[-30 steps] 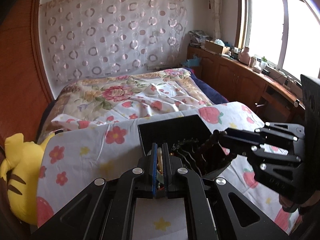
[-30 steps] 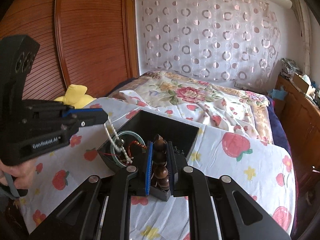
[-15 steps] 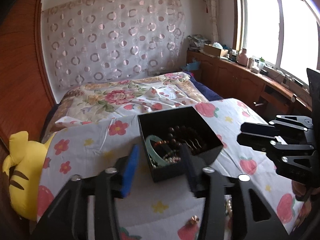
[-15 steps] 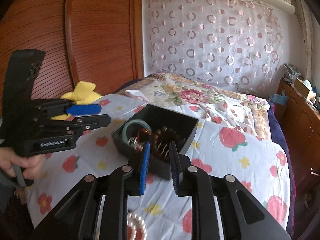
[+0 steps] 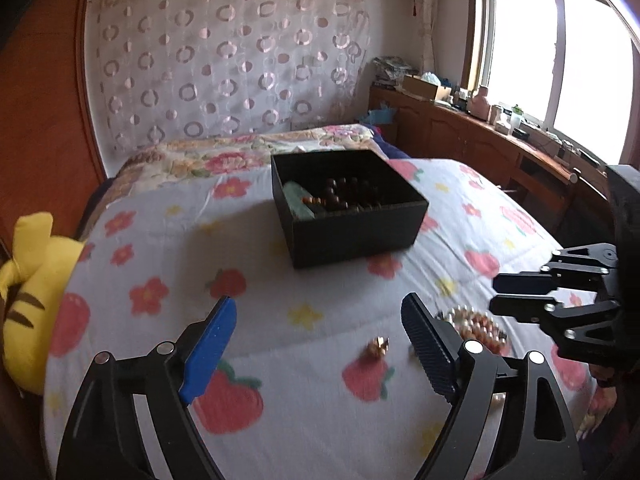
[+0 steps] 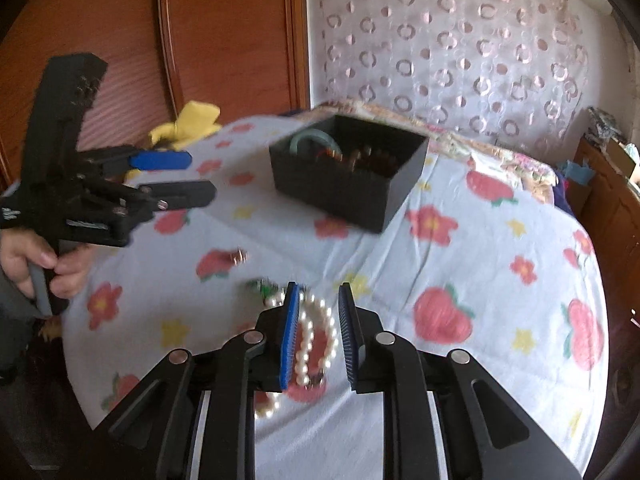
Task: Organize jewelry
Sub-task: 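Grasp the long pearl necklace with the right gripper and lift it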
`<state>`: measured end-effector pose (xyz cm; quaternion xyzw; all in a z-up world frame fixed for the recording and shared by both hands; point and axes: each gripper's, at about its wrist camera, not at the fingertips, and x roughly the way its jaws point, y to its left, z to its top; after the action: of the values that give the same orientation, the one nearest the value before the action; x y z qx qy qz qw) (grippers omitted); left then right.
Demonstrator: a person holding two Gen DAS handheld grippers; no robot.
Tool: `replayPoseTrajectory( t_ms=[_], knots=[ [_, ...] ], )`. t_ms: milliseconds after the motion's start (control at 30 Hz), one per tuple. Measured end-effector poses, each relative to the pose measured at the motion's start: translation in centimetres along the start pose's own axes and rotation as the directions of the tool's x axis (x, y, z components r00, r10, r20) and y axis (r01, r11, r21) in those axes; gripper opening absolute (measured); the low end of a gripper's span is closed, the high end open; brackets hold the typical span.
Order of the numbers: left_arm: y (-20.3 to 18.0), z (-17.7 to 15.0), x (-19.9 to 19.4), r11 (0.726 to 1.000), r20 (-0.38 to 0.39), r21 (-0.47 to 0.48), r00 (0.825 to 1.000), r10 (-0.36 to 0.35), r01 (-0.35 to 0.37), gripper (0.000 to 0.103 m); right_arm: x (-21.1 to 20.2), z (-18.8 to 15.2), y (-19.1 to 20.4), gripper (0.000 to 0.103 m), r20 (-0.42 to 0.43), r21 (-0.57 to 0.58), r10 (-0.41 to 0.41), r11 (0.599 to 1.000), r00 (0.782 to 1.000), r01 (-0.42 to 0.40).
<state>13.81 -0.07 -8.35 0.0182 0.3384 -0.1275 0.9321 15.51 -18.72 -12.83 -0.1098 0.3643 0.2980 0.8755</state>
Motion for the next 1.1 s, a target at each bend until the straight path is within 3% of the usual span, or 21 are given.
replayPoseTrajectory(
  t_ms=[200, 433, 867, 967, 1100],
  knots=[
    [-0.1, -1.2, 0.2, 1.000, -0.021, -0.002, 1.000, -0.005, 0.005, 0.081, 2.0, -0.6, -0.3, 0.022, -0.080, -0.001, -0.006, 1.000, 0.997, 0.006],
    [0.0, -1.9, 0.2, 1.000, -0.041, 0.001, 0.999, -0.006, 0.007, 0.081, 1.8, -0.2, -1.3, 0.022, -0.087, 0.023, -0.007, 1.000, 0.996, 0.009],
    [0.2, -2.8, 1.0, 1.000, -0.094, 0.011, 0.996, -0.007, 0.008, 0.081, 2.9, -0.1, -0.9, 0.022, -0.124, -0.033, -0.033, 0.999, 0.992, 0.029],
    [0.1, -2.7, 1.1, 1.000, -0.102, 0.016, 0.995, -0.001, 0.003, 0.081, 2.9, -0.1, -0.7, 0.009, -0.115, -0.042, -0.018, 0.999, 0.993, 0.013],
    [0.0, -2.8, 1.2, 1.000, -0.109, 0.017, 0.994, -0.002, 0.004, 0.081, 2.6, -0.3, 0.1, 0.008, -0.108, -0.083, -0.038, 0.996, 0.993, 0.029]
  ],
)
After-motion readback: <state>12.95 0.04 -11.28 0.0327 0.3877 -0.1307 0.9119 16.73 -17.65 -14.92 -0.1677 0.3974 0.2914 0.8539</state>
